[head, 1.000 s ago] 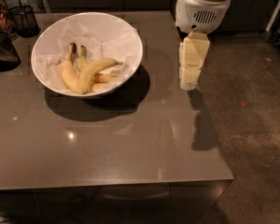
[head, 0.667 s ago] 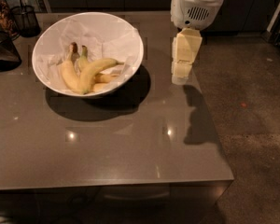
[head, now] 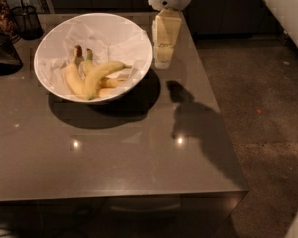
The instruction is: Pick banana from white bowl
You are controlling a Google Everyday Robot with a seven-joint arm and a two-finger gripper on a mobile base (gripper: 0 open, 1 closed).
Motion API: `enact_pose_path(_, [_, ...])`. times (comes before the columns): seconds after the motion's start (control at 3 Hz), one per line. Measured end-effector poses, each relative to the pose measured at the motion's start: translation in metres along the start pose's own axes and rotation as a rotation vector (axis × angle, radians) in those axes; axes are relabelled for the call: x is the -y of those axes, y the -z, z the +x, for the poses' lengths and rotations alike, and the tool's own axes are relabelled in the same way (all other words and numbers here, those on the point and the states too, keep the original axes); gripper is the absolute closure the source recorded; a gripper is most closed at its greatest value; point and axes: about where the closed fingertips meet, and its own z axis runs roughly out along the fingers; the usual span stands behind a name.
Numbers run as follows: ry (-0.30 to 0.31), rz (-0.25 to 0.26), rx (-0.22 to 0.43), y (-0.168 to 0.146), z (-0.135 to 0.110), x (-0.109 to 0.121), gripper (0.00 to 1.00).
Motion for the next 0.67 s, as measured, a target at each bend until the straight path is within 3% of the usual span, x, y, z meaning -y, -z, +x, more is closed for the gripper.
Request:
enact_pose_path(0.33, [0.1,-0.01,0.01,-0.0104,-0.0288,0.0099,0.0])
enact_pose_path(0.67, [0.103,0.015,0.026,-0.0106,-0.0338,0.0157,0.0])
